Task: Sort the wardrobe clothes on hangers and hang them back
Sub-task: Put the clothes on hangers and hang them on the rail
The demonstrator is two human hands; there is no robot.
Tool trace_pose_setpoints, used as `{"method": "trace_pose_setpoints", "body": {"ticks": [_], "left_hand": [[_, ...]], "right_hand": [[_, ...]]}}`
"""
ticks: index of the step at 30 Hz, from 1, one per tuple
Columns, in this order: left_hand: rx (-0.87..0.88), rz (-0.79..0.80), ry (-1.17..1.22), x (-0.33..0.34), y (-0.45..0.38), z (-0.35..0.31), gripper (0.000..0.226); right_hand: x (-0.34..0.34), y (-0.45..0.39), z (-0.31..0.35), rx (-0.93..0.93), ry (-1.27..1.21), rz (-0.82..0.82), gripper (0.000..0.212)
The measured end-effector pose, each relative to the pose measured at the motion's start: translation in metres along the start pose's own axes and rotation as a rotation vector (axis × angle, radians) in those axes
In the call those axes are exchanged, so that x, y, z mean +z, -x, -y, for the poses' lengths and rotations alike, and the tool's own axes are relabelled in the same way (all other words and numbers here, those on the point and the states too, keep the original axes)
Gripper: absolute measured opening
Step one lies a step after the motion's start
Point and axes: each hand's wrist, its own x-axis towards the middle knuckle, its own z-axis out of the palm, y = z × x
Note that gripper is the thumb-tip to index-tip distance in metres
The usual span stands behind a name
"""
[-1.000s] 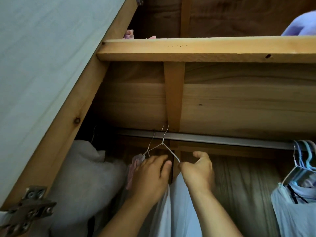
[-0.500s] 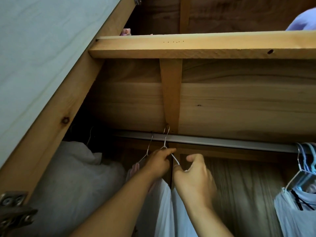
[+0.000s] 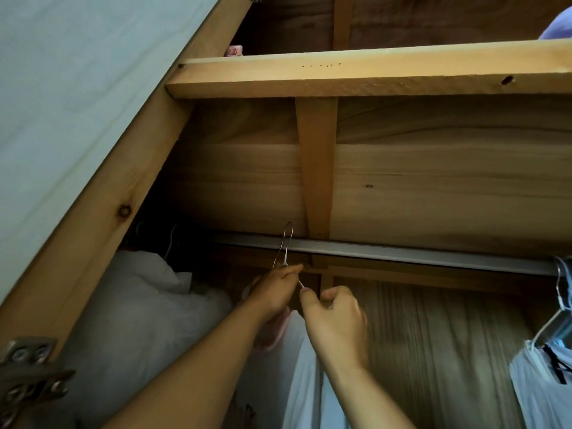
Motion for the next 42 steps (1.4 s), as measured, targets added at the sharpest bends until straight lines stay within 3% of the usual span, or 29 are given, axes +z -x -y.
{"method": "trace_pose_setpoints", "body": {"ticks": [7, 19, 25, 27, 31, 33, 37, 42], "left_hand": [[0.039, 0.026, 0.064, 0.007, -0.003, -0.009, 0.043], [0.047, 0.021, 0.042, 0.012, -0.007, 0.006, 0.049], [-0.046, 0.075, -0.004, 0.007, -0.012, 0.018, 0.052], [-0.043, 0.016, -0.119, 0.009, -0.009, 0.020, 0.048], [0.092, -0.251, -0.361, 0.007, 0.006, 0.010, 0.031], [0.115, -0.296, -0.297, 0.005, 0.015, 0.008, 0.023], [0.107, -0.216, -0.035, 0.001, 0.032, 0.007, 0.013], [0.055, -0.179, 0.255, -0.012, 0.064, -0.004, 0.017]], "right_hand": [[-0.004, 0.000, 0.000, -0.045, -0.019, -0.038, 0.030], [0.001, -0.003, -0.009, -0.108, 0.055, 0.038, 0.042], [0.003, -0.005, -0.010, -0.102, 0.055, 0.119, 0.055], [0.003, 0.002, -0.016, -0.105, 0.067, 0.138, 0.058], [0.001, 0.010, -0.022, -0.130, 0.020, 0.167, 0.055], [0.001, 0.014, -0.022, -0.131, -0.013, 0.193, 0.055], [0.002, 0.027, -0.023, -0.165, -0.033, 0.262, 0.041], [0.004, 0.043, -0.025, -0.235, -0.112, 0.378, 0.067]]}}
